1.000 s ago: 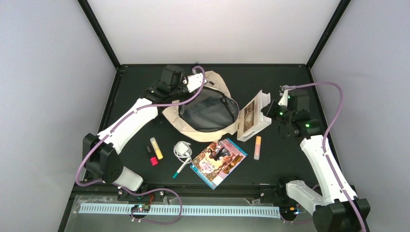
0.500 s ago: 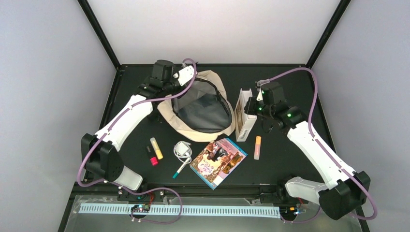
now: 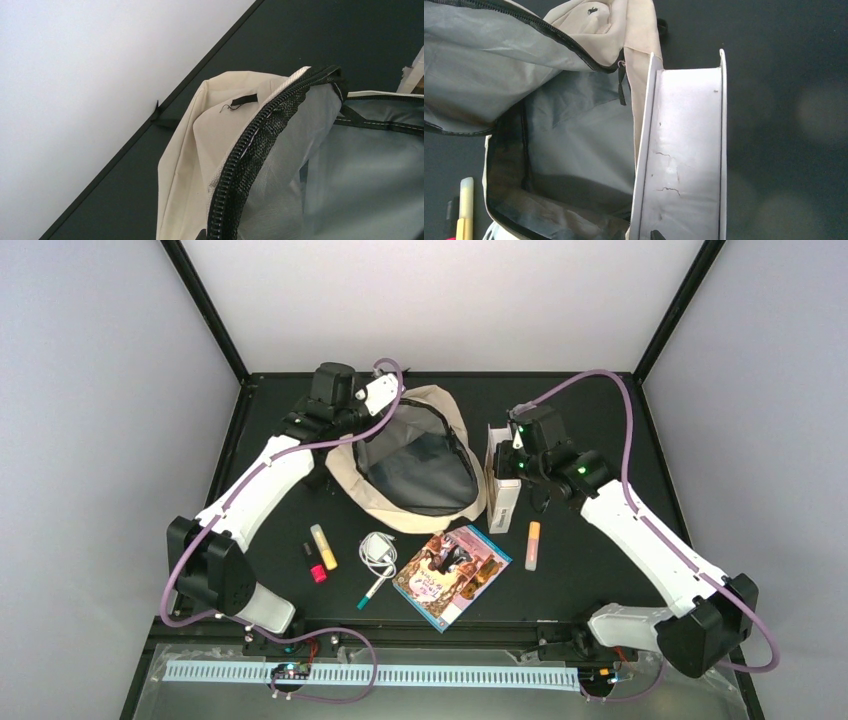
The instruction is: Pack the student bag
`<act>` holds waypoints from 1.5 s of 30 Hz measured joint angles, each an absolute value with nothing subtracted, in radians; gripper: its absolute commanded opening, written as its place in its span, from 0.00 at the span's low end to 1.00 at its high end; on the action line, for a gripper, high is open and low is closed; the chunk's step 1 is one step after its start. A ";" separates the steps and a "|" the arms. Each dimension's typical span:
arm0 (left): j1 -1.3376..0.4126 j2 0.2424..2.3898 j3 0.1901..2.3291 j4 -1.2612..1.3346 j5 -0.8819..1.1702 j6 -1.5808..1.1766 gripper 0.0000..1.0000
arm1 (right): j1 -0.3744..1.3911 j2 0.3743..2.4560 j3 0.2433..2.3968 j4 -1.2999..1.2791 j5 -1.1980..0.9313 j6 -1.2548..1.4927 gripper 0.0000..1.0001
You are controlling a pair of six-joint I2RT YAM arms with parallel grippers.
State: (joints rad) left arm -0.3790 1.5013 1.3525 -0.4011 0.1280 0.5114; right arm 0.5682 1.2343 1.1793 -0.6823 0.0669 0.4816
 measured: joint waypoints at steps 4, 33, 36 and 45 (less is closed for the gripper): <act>-0.373 1.501 1.353 -0.400 0.129 0.511 0.02 | 0.584 1.251 1.203 -0.702 0.077 0.468 0.24; -0.372 1.501 1.351 -0.395 0.163 0.501 0.02 | 0.611 1.646 1.665 -1.134 0.313 0.331 1.00; -0.372 1.501 1.348 -0.395 0.167 0.501 0.02 | 0.611 1.661 1.664 -1.139 0.310 0.316 0.94; -0.372 1.501 1.341 -0.395 0.173 0.500 0.02 | 0.611 1.699 1.663 -1.142 0.318 0.312 0.53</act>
State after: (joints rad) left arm -0.3721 1.5009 1.3415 -0.3950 0.1734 0.5003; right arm 0.6113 1.6985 1.6630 -1.1419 0.3183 0.3122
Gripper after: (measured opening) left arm 0.018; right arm 0.591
